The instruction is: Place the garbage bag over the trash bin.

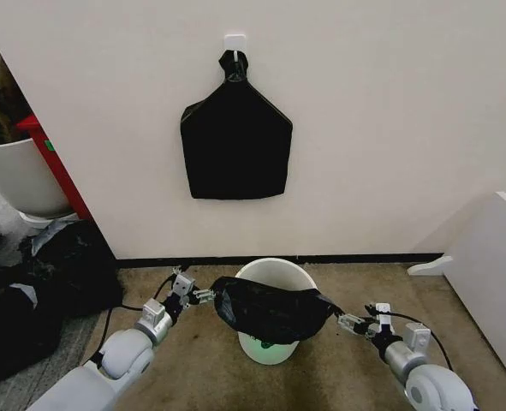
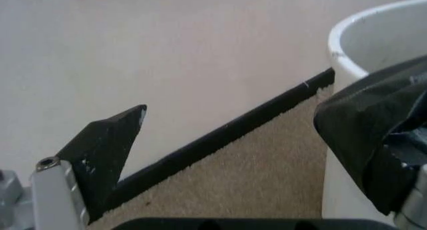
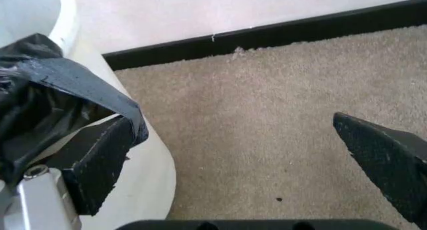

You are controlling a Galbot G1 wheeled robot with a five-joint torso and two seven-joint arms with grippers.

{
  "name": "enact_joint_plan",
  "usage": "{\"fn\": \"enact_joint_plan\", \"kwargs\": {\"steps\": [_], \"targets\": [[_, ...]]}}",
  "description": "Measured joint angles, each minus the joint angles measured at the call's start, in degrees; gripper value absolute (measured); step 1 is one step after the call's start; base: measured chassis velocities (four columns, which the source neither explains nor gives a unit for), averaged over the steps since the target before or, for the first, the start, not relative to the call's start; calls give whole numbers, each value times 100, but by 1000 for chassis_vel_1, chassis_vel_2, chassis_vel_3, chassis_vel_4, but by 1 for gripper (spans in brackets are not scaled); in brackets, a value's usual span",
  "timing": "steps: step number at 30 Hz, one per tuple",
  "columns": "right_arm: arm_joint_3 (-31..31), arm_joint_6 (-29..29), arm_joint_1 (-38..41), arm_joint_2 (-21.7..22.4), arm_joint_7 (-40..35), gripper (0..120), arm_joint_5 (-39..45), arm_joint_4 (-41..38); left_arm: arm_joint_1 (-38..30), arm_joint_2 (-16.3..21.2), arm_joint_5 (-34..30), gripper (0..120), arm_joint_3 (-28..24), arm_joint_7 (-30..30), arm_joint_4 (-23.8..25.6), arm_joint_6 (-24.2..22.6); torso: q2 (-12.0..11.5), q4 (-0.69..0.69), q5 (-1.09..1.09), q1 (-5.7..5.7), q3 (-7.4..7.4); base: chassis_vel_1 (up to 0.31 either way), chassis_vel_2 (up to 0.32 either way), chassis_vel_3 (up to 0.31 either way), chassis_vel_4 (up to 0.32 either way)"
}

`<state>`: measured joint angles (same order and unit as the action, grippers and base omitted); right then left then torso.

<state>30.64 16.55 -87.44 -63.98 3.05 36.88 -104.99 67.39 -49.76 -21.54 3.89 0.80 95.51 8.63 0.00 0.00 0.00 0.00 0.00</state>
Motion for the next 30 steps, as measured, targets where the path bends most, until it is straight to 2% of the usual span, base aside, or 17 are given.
{"fn": "enact_joint_plan", "kwargs": {"steps": [12, 17, 30], "targets": [[-18, -338, -6, -152, 252, 100, -21, 348, -75, -311, 229, 100, -76, 126, -555, 355, 0, -1, 0, 0, 0, 0, 0, 0, 0], [16, -412, -72, -114, 401, 100, -13, 302, -115, -304, 246, 100, -85, 233, -592, 429, 0, -1, 0, 0, 0, 0, 0, 0, 0], [136, -418, -481, 128, 788, 100, -44, -219, 600, 290, 96, 100, 238, 541, 119, 594, 0, 0, 0, 0, 0, 0, 0, 0, 0]]}}
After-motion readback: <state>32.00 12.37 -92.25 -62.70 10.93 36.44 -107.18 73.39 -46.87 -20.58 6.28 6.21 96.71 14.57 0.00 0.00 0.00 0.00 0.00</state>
